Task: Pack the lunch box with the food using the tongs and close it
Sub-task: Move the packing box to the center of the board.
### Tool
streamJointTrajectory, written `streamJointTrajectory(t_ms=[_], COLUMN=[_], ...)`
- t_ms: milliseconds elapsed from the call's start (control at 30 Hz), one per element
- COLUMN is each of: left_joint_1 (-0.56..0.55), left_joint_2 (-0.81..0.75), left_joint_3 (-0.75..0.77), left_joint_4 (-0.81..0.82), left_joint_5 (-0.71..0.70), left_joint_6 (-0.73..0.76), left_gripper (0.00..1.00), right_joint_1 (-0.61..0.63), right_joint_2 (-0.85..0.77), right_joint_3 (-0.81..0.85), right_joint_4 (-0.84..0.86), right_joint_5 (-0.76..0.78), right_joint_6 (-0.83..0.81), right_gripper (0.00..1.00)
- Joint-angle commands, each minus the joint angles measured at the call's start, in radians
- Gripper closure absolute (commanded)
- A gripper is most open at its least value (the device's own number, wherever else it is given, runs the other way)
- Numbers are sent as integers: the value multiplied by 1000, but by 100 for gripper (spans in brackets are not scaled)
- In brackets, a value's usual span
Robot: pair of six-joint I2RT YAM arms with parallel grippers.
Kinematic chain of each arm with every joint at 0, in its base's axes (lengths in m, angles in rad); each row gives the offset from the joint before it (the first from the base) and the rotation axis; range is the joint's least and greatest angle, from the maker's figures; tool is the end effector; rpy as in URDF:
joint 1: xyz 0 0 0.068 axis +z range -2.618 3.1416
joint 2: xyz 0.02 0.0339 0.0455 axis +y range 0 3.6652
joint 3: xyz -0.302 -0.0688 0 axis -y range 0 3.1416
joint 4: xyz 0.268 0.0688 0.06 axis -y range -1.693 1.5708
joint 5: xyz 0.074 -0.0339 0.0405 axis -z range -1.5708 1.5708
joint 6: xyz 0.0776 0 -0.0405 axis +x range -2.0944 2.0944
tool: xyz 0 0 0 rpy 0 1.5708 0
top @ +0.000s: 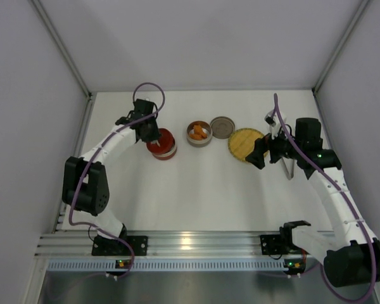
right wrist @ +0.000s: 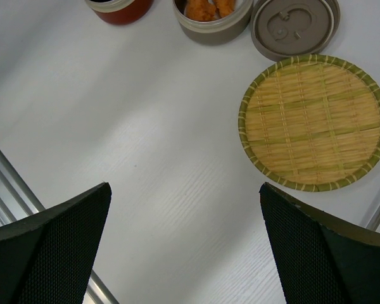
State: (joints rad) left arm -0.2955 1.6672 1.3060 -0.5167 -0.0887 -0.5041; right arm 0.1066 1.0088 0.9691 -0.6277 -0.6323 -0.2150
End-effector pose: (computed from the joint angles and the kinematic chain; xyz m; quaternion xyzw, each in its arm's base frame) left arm 0.4015 -0.1150 0.2591 -0.1128 0.9330 -0.0936 0.3287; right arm 0.2303 0.0708 0.3338 -0.2709 0.8224 0.2568 0.4294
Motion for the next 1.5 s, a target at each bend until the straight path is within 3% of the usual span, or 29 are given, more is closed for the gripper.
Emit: streamJointTrajectory(t_ms=[0,800,1467], left_joint_1=[-5,-42,-37], left_joint_2=[17,94,72], left_joint_3=[-11,36,44], left_joint_4=[78,83,83], left_joint_5=[-13,-60,1], left_joint_6=[-39,-13,-25], left_gripper=[100,100,100], right_joint_1=[-22,-22,-24], right_joint_2=[-12,-13,-16], right_joint_3=[11,-7,-13], right_joint_4=[29,42,43], right_joint_5=[-7,-9,-13], right_joint_6=[9,17,19], right_gripper=[1,1,1])
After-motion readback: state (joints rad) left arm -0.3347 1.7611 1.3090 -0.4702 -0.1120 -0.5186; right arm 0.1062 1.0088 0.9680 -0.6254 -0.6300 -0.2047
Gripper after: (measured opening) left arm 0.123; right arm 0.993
